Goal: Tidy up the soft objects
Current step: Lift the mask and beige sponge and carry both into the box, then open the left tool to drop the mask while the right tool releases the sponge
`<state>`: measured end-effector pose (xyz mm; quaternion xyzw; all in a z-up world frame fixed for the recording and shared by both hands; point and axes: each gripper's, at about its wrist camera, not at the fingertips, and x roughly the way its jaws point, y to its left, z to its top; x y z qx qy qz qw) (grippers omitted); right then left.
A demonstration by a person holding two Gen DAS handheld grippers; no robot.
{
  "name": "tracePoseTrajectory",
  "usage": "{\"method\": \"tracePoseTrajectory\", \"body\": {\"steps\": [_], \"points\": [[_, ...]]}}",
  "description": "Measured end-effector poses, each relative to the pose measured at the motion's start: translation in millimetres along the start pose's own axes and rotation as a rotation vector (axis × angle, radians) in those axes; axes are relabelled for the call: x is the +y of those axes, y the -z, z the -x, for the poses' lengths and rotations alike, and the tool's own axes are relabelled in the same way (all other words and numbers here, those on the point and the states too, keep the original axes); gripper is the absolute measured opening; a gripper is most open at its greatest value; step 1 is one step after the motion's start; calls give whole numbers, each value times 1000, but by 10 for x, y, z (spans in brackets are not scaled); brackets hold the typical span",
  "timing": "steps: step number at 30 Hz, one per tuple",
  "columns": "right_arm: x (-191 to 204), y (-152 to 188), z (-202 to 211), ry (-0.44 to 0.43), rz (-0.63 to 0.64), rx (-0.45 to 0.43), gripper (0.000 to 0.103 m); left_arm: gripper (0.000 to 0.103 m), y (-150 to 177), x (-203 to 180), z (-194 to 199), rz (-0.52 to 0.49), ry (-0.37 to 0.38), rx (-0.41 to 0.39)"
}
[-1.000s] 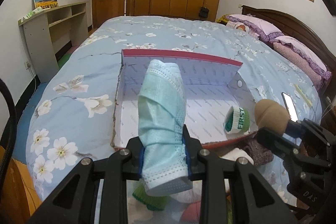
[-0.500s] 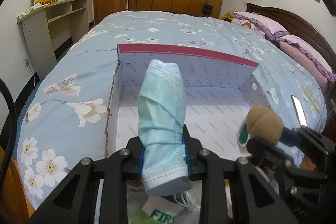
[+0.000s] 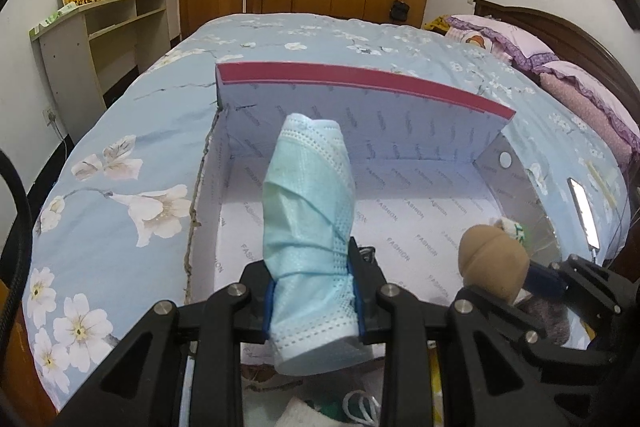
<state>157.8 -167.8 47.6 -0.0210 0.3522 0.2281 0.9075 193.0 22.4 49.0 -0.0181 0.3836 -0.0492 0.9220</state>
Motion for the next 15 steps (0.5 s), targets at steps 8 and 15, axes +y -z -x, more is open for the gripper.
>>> {"method": "tracePoseTrajectory", "body": {"steps": [8, 15], "points": [[-50, 41, -88, -10, -22, 19, 39, 31, -22, 9, -70, -2, -16, -3], [-112, 58, -116, -27, -59, 23, 39, 47, -64, -19, -105, -5, -17, 9]]}}
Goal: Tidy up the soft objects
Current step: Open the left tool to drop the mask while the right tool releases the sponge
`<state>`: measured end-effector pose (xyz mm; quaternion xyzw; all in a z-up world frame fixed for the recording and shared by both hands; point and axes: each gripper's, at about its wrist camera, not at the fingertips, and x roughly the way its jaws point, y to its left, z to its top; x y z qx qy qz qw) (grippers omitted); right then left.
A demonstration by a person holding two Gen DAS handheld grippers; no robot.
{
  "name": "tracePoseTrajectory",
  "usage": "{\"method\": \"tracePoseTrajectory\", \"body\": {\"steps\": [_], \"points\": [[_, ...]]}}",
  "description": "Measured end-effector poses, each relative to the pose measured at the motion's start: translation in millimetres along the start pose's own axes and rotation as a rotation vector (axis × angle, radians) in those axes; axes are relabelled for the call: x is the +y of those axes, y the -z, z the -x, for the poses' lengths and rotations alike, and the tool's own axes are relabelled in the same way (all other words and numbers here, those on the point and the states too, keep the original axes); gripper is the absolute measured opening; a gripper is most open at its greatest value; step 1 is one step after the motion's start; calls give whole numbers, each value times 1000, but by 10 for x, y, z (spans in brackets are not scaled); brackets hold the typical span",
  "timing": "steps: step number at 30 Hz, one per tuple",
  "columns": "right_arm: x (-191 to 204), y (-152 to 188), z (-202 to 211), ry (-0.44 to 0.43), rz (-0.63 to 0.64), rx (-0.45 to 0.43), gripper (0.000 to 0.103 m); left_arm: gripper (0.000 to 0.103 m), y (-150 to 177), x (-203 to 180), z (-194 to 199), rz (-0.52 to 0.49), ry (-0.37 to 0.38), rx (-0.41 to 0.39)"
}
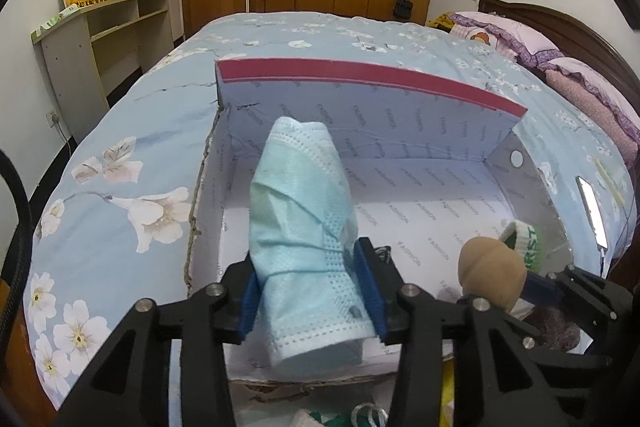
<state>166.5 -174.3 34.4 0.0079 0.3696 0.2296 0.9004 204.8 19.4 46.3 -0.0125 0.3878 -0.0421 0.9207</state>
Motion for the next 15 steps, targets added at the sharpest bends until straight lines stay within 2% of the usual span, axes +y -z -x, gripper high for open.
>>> {"method": "tracePoseTrajectory", "body": {"steps": [8, 11, 13, 15], "points": [[3, 0, 16, 9, -15, -11, 42, 58, 7, -70, 72, -36, -8, -16], [-7, -1, 43, 14, -23, -16, 44, 59, 11, -95, 114, -45, -8, -26], [-14, -10, 62, 19, -27, -24, 52, 59, 11, -102, 145, -49, -10, -31], [-20, -24, 94, 21, -32, -36, 56, 59, 6, -100, 171, -49, -10, -32]]}}
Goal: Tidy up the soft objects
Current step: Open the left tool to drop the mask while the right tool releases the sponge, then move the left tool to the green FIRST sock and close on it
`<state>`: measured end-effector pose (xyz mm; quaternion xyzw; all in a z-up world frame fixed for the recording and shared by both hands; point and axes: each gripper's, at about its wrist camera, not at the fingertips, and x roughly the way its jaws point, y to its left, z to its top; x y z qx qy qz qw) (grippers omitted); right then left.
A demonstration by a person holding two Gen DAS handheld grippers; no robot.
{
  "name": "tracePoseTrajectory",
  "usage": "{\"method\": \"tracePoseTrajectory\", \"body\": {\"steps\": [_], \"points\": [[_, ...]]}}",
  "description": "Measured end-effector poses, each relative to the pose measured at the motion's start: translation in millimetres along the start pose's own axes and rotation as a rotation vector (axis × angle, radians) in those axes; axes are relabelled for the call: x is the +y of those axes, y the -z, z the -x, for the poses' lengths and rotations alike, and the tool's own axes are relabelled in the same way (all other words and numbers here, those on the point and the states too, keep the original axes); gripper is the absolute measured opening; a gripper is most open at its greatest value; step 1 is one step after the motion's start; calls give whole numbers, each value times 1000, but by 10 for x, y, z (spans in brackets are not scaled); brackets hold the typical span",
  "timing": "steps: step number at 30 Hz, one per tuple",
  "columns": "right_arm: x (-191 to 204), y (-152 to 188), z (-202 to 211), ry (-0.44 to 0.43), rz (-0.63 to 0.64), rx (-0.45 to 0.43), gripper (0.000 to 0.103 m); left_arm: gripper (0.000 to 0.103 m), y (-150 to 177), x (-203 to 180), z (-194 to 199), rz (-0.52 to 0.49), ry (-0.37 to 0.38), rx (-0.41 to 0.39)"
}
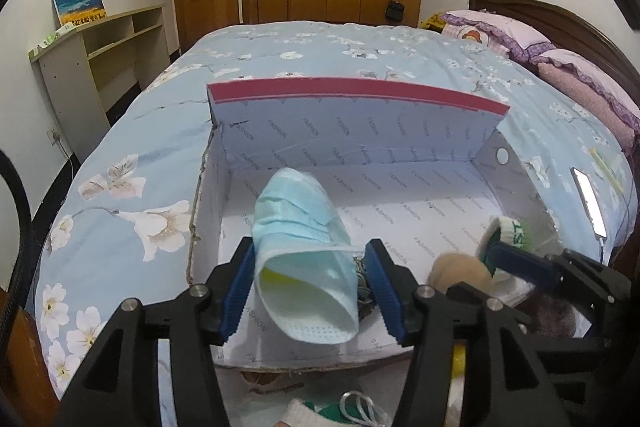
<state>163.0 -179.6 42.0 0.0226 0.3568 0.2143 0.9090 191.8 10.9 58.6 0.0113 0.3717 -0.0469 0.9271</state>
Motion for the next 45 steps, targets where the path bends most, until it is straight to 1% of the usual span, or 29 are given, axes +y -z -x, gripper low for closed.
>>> {"method": "tracePoseTrajectory", "body": {"steps": [5, 19, 33, 45], "points": [[6, -22, 69, 4, 3, -17, 56, 59, 7, 7, 69, 9, 3, 3], [97, 16, 296, 5, 23, -40, 56, 59, 24, 43, 365, 3, -11, -25], [156, 81, 588, 17, 27, -64, 56, 59, 223, 105, 646, 31, -23, -21], [189, 197, 779, 27, 37, -70, 56, 59, 489, 123, 745, 45, -18, 15]]}}
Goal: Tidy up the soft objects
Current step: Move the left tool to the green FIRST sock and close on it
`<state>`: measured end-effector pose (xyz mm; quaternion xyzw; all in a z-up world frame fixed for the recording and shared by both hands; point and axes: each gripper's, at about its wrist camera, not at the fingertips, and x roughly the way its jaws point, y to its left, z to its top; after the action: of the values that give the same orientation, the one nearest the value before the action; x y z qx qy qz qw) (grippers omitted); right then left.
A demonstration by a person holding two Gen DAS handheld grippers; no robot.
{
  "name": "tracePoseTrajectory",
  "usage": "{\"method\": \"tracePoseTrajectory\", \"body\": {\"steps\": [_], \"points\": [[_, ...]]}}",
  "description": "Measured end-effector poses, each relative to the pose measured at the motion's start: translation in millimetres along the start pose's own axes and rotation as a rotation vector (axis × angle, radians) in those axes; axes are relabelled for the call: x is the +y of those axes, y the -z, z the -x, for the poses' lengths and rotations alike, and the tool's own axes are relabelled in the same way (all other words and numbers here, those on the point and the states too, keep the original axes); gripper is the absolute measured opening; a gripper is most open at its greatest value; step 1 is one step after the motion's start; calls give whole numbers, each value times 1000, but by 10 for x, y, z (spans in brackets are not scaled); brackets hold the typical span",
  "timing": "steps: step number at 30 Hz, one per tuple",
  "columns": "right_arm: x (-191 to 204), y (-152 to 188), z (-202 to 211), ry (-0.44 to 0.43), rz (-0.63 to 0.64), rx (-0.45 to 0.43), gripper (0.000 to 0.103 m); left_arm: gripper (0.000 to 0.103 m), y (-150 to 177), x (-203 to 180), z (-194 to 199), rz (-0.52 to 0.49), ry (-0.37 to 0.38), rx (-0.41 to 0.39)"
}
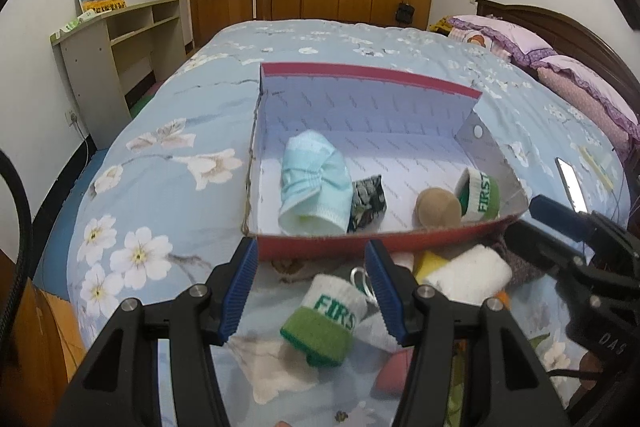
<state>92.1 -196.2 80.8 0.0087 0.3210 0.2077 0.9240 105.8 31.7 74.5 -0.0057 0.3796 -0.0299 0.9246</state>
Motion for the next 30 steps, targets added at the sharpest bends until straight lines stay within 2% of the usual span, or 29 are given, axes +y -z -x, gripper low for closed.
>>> {"method": "tracePoseTrajectory", "body": {"steps": [23, 30], "points": [[-20, 295, 256, -7, -27, 66, 56, 58, 411, 52, -107, 41, 52, 86], [-43, 402, 233, 2, -32, 98, 56, 51, 440, 93, -190, 69, 69, 111]]}}
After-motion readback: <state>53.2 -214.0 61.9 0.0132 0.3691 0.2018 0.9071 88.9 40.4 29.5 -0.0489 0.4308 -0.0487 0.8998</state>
